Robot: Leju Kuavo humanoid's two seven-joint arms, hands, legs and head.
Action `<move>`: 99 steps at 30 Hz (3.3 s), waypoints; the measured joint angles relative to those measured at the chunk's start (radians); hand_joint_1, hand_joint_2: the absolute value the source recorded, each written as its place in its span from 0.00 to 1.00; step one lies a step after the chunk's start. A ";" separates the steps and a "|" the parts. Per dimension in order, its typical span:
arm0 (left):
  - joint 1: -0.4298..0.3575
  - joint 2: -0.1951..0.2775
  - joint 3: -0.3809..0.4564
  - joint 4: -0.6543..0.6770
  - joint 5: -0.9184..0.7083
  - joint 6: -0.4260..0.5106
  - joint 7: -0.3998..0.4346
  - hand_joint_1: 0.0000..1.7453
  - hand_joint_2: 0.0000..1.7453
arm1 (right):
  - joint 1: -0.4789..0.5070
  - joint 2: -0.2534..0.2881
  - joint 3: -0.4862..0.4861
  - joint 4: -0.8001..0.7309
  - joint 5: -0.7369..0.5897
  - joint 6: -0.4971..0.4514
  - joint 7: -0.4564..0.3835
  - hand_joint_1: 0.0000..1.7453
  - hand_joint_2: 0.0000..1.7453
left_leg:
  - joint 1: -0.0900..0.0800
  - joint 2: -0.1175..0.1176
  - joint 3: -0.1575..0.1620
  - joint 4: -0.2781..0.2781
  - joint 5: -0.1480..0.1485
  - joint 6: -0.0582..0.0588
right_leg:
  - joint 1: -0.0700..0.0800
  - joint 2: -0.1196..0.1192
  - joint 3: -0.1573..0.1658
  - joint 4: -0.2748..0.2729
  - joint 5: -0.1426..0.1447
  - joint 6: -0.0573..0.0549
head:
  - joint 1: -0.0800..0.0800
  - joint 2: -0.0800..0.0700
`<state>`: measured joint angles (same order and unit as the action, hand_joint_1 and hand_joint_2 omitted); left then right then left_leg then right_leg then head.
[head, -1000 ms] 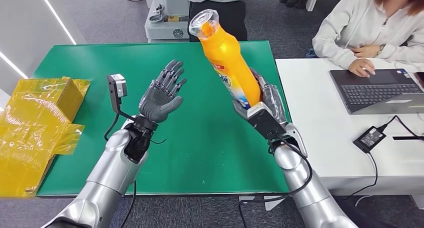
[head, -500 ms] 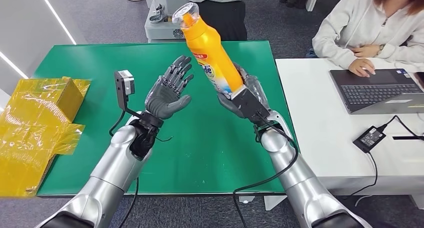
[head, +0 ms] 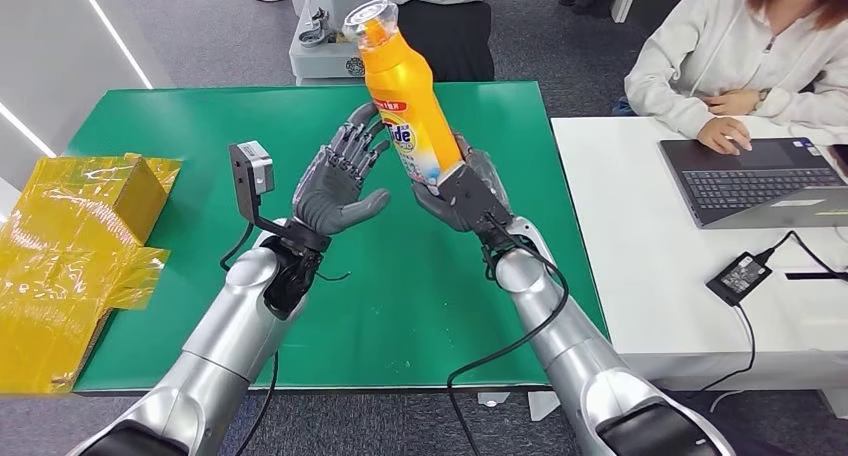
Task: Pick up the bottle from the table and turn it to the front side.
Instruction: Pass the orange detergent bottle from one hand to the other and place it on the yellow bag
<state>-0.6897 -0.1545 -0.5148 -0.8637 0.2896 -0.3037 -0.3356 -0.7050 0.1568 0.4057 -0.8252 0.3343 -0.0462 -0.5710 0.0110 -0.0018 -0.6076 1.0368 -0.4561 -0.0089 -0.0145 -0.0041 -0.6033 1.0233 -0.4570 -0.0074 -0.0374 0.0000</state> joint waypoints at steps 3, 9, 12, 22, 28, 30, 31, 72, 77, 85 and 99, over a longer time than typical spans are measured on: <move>-0.006 -0.002 -0.001 0.001 -0.001 0.002 -0.005 0.00 1.00 | -0.011 0.006 0.000 0.018 0.007 -0.002 -0.005 1.00 1.00 | 0.000 0.000 0.000 0.000 0.000 0.000 | 0.000 0.000 0.000 0.000 0.000 0.000 | 0.000 0.000; -0.022 -0.007 0.001 0.015 0.009 0.014 -0.027 0.00 1.00 | -0.013 0.010 0.000 0.037 0.040 -0.016 -0.030 1.00 1.00 | 0.000 0.000 0.000 0.000 0.000 0.000 | 0.000 0.000 0.000 0.000 0.000 0.000 | 0.000 0.000; -0.038 0.002 0.016 0.022 0.025 0.012 -0.033 0.00 1.00 | -0.007 0.012 0.009 0.037 0.092 -0.008 -0.036 1.00 1.00 | 0.000 0.000 0.000 0.000 0.000 0.000 | 0.000 0.001 0.000 0.000 0.000 0.000 | 0.000 0.000; -0.120 0.026 0.072 0.106 0.025 -0.038 -0.001 0.00 1.00 | 0.078 0.007 0.119 -0.025 0.218 0.075 0.014 1.00 1.00 | 0.000 0.001 0.000 0.000 0.000 0.000 | 0.001 0.001 -0.001 0.000 0.000 0.000 | 0.000 0.000; -0.125 0.021 0.072 0.139 -0.011 -0.027 -0.010 0.00 1.00 | 0.082 0.000 0.136 -0.029 0.215 0.078 0.030 1.00 1.00 | 0.000 0.001 0.000 0.000 0.000 0.000 | 0.000 0.001 0.000 0.000 0.000 0.000 | 0.000 0.000; -0.125 0.021 0.072 0.147 -0.021 -0.032 -0.014 0.00 1.00 | 0.085 -0.006 0.141 -0.036 0.213 0.078 0.036 1.00 1.00 | 0.000 0.001 0.000 0.000 0.000 0.000 | 0.000 0.001 0.000 0.000 0.000 0.000 | 0.000 0.000; -0.125 0.020 0.072 0.152 -0.025 -0.037 -0.015 0.00 1.00 | 0.088 -0.009 0.142 -0.040 0.212 0.077 0.038 1.00 1.00 | 0.000 0.001 0.000 0.000 0.000 0.000 | 0.000 0.001 0.000 0.000 0.000 0.000 | 0.000 0.000; -0.092 0.008 0.050 0.176 0.026 -0.151 0.012 1.00 1.00 | 0.230 -0.080 0.045 -0.227 0.190 -0.023 0.026 0.01 1.00 | 0.000 0.000 0.000 0.000 0.000 0.000 | 0.001 0.001 -0.001 0.000 0.000 0.000 | 0.000 0.000; -0.083 0.015 0.024 0.149 -0.146 0.032 -0.064 1.00 1.00 | 0.245 -0.082 0.013 -0.289 0.171 -0.049 0.024 0.00 1.00 | 0.000 0.001 0.000 0.000 0.000 0.000 | 0.001 0.001 -0.001 0.000 0.000 0.000 | 0.000 0.000; -0.074 0.031 -0.018 0.064 -0.646 0.434 -0.086 1.00 1.00 | 0.307 -0.089 -0.010 -0.430 0.146 -0.044 0.014 0.00 1.00 | 0.000 0.001 0.000 0.000 0.000 0.000 | 0.001 0.001 -0.001 0.000 0.000 0.000 | 0.000 0.000; -0.097 0.117 -0.118 0.060 -1.730 0.830 0.238 1.00 1.00 | 0.391 -0.121 0.035 -0.618 0.115 -0.076 -0.043 0.00 1.00 | 0.000 0.002 0.000 0.000 0.000 0.000 | 0.001 0.002 -0.001 0.000 0.000 0.000 | 0.000 0.000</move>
<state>-0.7865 -0.0376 -0.6326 -0.8033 -1.4405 0.5259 -0.0972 -0.3137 0.0358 0.4407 -1.4427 0.4489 -0.1220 -0.6138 0.0113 -0.0001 -0.6077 1.0366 -0.4561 -0.0090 -0.0139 -0.0024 -0.6042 1.0233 -0.4570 -0.0075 -0.0373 0.0000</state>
